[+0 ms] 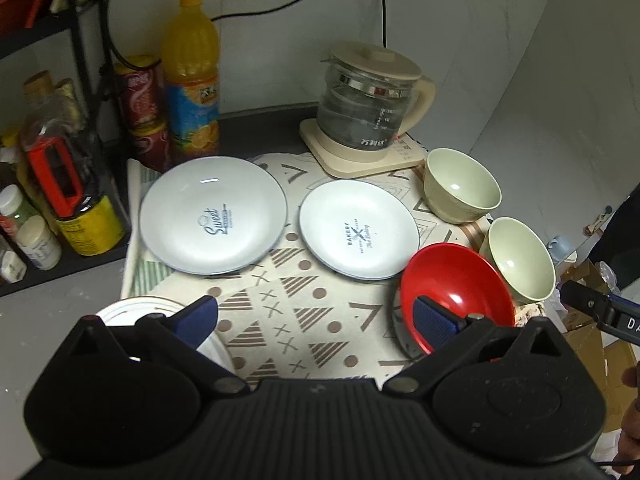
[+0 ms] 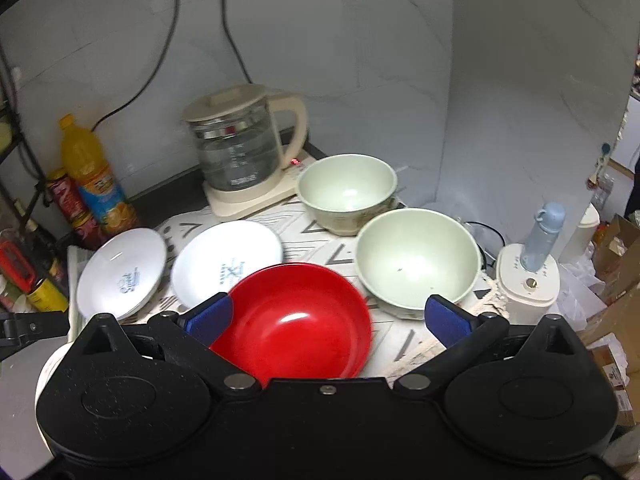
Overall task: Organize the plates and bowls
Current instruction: 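Move both grippers forward toward the large cream bowl beside the red bowl, then close the right gripper on the large cream bowl rim while the left gripper grips it too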
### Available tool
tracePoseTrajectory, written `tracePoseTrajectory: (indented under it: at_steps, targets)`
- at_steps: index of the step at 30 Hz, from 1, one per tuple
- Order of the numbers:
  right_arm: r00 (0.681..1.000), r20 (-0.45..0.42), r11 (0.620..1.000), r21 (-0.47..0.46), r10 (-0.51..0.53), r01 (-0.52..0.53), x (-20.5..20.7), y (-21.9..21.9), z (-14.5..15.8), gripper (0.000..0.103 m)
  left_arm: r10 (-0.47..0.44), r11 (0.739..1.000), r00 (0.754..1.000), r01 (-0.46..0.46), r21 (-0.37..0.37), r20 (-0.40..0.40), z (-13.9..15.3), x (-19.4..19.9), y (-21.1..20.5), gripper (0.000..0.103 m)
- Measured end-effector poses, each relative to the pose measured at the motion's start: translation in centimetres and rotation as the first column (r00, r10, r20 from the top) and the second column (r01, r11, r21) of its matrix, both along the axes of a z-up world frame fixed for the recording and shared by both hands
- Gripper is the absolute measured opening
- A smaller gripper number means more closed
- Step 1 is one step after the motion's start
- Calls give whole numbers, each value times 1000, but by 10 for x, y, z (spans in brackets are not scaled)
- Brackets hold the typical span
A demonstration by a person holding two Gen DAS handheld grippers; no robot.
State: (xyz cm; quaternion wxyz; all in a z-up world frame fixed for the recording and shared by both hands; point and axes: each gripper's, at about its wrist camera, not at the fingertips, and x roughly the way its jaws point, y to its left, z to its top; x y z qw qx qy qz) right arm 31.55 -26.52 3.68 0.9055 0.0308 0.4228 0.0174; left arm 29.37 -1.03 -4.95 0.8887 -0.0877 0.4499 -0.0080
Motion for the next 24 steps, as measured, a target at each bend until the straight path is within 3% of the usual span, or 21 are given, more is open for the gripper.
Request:
tracePoseTrajectory:
  at_steps: [8, 13, 16, 20, 24]
  targets:
    - [1000, -8, 1000, -20, 3, -3, 28, -34, -14, 103, 6, 1000, 1000, -6, 14, -16, -5, 34, -37, 100]
    - [1000, -14, 1000, -5, 14, -14, 48, -61, -24, 103, -36, 999, 999, 36, -3, -28, -9, 57, -71, 99]
    - [1000, -25, 999, 38, 10, -9, 60, -80, -31, 95, -53, 998, 998, 53, -24, -27, -13, 70, -89, 97]
    - [999, -45, 999, 40, 23, -21, 74, -97, -42, 76, -71, 997, 997, 70, -35, -39, -20, 85, -111, 89]
    - [997, -66, 998, 52, 29, -26, 86, -115, -51, 75, -91, 995, 995, 89, -45, -50, -28, 97, -134, 85]
